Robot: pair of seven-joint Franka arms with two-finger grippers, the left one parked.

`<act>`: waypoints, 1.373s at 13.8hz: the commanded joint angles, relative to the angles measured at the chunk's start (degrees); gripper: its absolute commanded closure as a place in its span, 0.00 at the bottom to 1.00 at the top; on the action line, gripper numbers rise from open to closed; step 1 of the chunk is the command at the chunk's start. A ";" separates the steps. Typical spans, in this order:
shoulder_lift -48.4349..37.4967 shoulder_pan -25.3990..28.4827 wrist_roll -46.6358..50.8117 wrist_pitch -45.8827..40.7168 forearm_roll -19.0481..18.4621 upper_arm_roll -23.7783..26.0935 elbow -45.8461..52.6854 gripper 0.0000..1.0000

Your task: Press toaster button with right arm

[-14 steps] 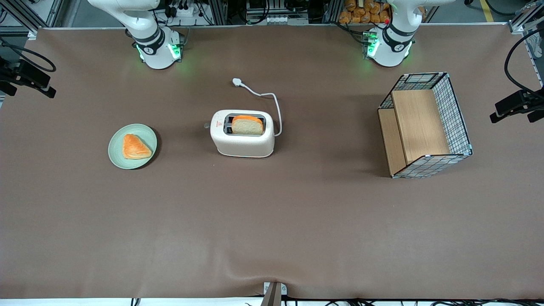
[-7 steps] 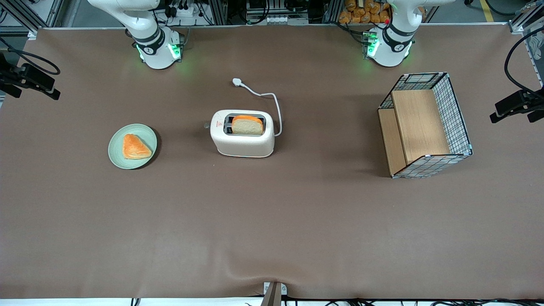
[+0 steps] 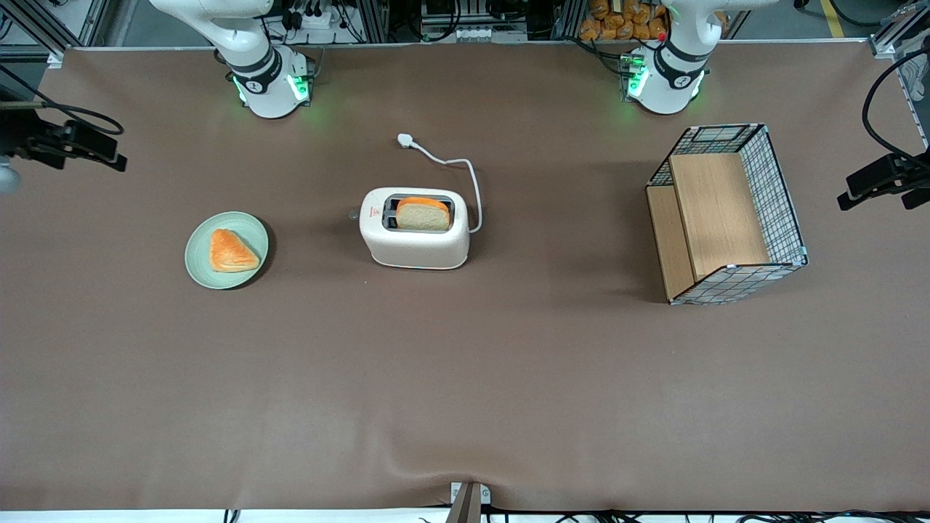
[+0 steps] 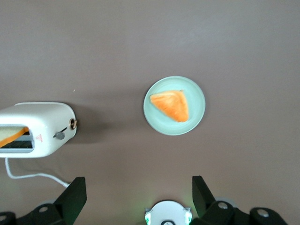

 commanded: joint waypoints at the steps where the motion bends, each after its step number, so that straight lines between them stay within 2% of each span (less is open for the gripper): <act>1: -0.20 0.25 0.63 -0.87 2.37 -0.04 -2.15 0.00; 4: -0.11 0.60 0.89 -0.61 5.88 0.05 -4.88 0.00; 7: 0.94 3.76 1.07 1.14 8.09 0.05 -8.21 0.00; 9: 1.12 6.31 1.07 4.30 8.27 0.05 -12.16 0.00; 12: 1.65 8.34 1.07 10.44 11.25 0.05 -17.61 0.00; 15: 4.18 9.74 1.07 16.87 16.43 0.05 -22.02 0.00; 18: 9.02 10.18 1.07 17.32 21.79 0.05 -22.02 0.00; 19: 10.25 10.79 1.07 17.15 22.06 0.05 -22.20 0.00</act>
